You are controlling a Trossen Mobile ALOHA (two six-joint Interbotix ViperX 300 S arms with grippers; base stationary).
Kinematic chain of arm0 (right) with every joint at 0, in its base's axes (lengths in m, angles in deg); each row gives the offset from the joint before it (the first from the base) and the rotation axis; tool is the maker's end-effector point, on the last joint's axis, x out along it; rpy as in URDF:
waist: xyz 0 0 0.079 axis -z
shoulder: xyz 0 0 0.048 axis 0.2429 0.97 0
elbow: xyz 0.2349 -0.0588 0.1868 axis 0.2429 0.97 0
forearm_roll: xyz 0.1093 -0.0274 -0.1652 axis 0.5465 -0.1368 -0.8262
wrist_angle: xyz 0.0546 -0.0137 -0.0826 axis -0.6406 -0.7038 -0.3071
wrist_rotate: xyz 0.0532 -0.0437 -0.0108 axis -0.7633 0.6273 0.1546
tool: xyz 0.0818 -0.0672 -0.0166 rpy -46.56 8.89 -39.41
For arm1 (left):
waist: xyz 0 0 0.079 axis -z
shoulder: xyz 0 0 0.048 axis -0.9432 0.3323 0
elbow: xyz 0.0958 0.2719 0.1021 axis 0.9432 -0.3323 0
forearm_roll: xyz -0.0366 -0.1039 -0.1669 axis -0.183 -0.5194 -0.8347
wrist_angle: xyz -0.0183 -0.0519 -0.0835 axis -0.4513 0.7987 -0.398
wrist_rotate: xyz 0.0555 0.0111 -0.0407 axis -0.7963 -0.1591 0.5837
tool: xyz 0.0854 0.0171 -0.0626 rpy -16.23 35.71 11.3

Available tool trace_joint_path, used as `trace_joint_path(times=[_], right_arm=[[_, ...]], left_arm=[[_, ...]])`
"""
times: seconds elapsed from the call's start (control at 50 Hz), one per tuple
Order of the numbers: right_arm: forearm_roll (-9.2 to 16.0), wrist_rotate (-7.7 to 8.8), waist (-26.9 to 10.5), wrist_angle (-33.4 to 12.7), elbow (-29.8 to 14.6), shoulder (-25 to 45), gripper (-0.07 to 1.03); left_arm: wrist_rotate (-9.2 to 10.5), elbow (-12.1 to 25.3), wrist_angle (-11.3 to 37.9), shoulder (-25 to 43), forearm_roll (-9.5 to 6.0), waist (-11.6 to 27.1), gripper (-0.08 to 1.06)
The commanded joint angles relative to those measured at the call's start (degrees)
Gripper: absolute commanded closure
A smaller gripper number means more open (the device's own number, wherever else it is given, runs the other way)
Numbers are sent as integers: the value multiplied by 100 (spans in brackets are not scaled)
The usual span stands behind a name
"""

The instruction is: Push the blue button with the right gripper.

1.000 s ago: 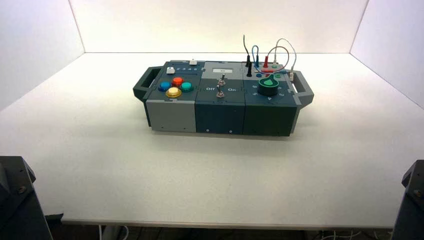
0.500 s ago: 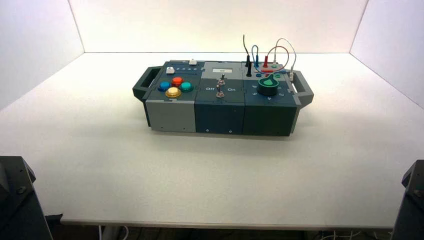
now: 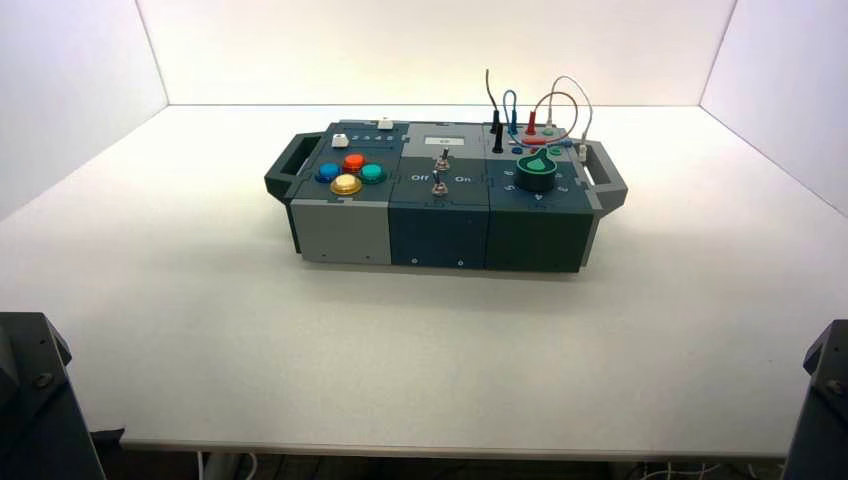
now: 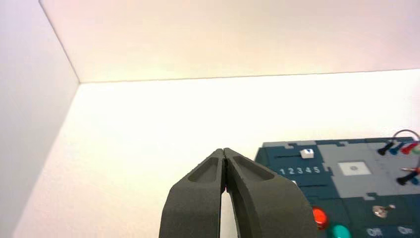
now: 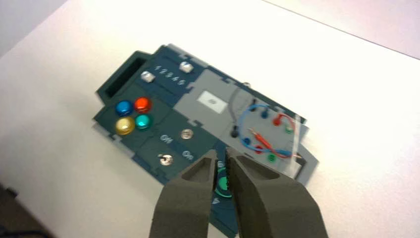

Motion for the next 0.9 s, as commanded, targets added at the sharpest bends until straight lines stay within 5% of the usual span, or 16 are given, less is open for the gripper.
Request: trace_joint_path(times=[0.02, 0.36, 0.9], right_arm=[[158, 79, -246, -299, -571, 237, 94], [422, 308, -677, -1099, -1450, 1397, 99], [413, 1125, -1169, -1942, -2646, 2786, 99]], left_arm=[[53, 220, 114, -26, -9, -26, 101], [237, 316, 229, -211, -18, -606, 101], [439, 598, 1143, -316, -18, -615, 101]])
